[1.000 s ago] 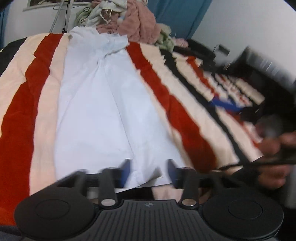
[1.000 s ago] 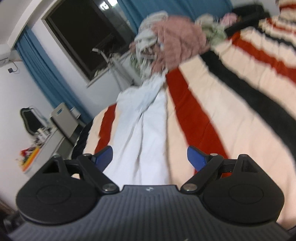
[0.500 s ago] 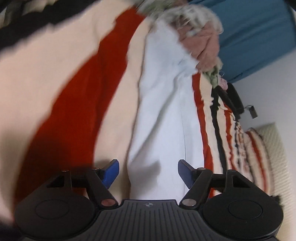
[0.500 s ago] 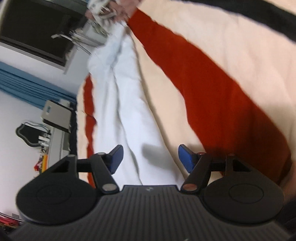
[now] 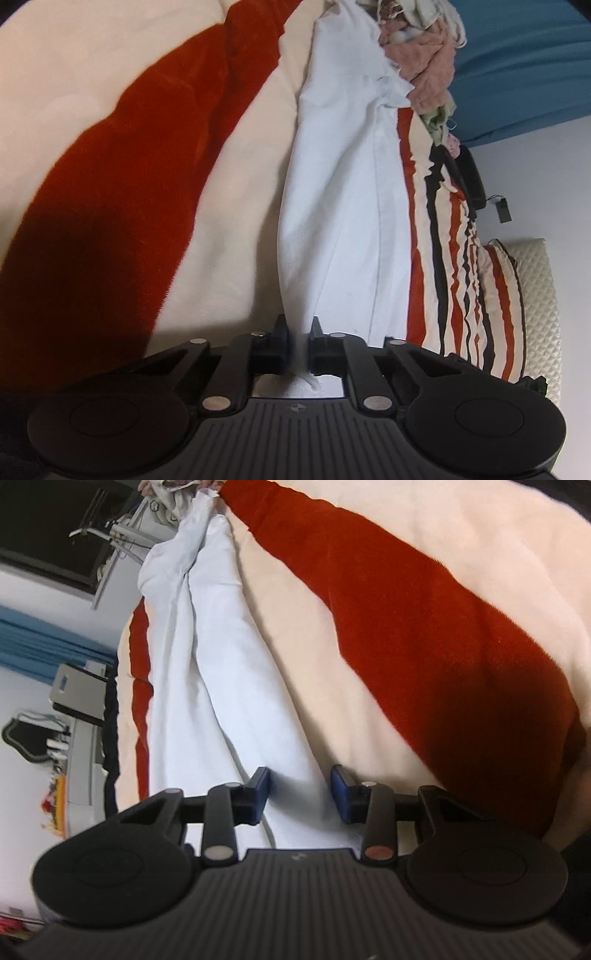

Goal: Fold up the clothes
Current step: 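Grasp the shirt hem end with the left gripper while the right gripper grasps beside it, then lift the hem end with both grippers, fold it onto the collar half, release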

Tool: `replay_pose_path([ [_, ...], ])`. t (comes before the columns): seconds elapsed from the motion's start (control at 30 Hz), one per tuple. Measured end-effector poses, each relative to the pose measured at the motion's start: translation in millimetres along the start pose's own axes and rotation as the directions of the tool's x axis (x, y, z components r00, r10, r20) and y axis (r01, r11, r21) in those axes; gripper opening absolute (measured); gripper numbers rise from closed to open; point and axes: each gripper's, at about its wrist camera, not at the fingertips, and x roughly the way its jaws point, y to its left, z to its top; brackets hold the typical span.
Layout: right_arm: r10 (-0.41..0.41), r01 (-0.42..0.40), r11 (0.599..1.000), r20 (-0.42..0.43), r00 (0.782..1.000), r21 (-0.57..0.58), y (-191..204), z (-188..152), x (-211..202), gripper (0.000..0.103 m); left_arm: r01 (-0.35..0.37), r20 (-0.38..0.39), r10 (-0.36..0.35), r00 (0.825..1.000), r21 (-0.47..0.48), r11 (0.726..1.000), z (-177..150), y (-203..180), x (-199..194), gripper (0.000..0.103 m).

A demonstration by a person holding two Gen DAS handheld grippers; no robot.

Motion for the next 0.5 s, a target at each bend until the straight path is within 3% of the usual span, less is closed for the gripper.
replay_pose_path([
  [0.2,-0.003,-0.001,0.998,-0.059,0.998,-0.063,8,-12,-1,0.04,0.08,0.063,-0.076,0.995,-0.06,0.995,-10,10,-26,0.007],
  [0.23,-0.001,-0.004,0.997,-0.066,0.998,-0.071,10,-14,-2,0.037,0.091,0.073,-0.087,0.994,-0.064,0.994,-11,8,-27,0.006],
  [0.27,0.006,-0.011,0.998,-0.072,0.997,-0.068,10,-14,-3,0.018,0.103,0.083,-0.097,0.992,-0.068,0.992,-12,6,-28,0.006],
  [0.33,0.049,-0.052,0.998,-0.08,0.996,-0.041,9,-12,-7,0.012,0.117,0.098,-0.109,0.989,-0.079,0.99,-9,3,-32,0.005],
  [0.43,0.14,-0.14,0.99,-0.013,0.99,-0.021,17,0,-29,0.01,0.174,0.124,-0.161,0.979,-0.106,0.979,0,-9,-49,0.004],
  [0.5,0.208,-0.206,0.978,0.047,0.977,-0.044,30,11,-52,0.01,0.209,0.16,-0.196,0.968,-0.069,0.975,6,-32,-68,0.004],
])
